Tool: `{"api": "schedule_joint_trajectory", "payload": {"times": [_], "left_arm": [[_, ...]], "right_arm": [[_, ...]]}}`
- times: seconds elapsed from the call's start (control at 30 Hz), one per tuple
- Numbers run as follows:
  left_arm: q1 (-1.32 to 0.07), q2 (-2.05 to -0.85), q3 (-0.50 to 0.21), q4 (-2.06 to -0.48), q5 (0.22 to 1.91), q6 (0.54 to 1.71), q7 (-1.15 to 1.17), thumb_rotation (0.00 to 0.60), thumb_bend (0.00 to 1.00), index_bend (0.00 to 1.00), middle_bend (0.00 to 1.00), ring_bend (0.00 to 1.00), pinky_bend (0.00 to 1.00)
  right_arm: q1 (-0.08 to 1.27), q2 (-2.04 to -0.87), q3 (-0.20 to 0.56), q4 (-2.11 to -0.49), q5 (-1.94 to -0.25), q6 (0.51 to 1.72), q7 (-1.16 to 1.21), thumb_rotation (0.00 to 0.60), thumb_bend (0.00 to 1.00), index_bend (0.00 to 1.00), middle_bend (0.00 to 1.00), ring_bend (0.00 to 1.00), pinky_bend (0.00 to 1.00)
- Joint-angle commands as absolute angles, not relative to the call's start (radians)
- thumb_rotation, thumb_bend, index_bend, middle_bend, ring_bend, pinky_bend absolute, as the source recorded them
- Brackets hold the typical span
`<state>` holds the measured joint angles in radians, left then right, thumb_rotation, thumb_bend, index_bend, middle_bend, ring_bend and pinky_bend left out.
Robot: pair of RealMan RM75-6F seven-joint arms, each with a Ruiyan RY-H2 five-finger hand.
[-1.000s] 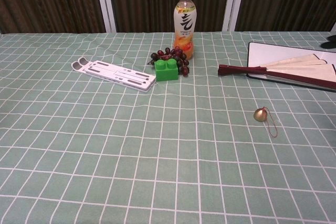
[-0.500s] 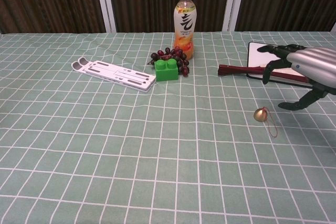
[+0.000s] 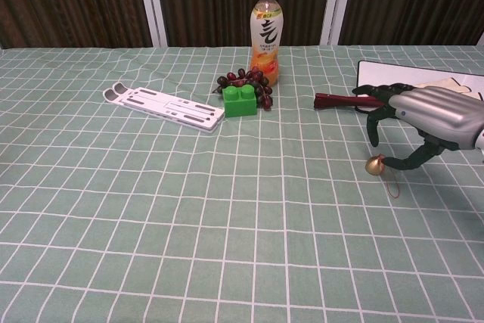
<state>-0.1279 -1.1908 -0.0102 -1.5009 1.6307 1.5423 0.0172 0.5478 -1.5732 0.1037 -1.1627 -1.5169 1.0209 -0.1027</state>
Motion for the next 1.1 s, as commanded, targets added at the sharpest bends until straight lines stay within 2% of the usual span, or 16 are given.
{"api": "schedule_joint_trajectory", "payload": {"times": [0.03,0.37,1.1], "left_arm": [[-0.128,-1.191,-0.011,-1.500,1.631,1.544,0.015,0.600,0.44,0.00,0.00,0.00,0.02],[-0.126,-1.191,-0.009,-1.498,1.636,1.550,0.010,0.600,0.44,0.00,0.00,0.00,0.02],[-0.122,-1.185,-0.010,-1.497,1.637,1.560,-0.001,0.600,0.44,0.00,0.00,0.00,0.02]], "right_arm": [[0.555,-1.578,0.100,-1.154,-1.510,1.013,-0.106,0.600,0.40,0.62,0.00,0.00,0.00],[0.571,-1.584,0.090,-1.140,-1.489,0.993,-0.110,0.600,0.47,0.63,0.00,0.00,0.00],[0.586,-1.596,0.077,-1.135,-1.456,0.981,-0.132,0.600,0.50,0.68,0.03,0.00,0.00]]}}
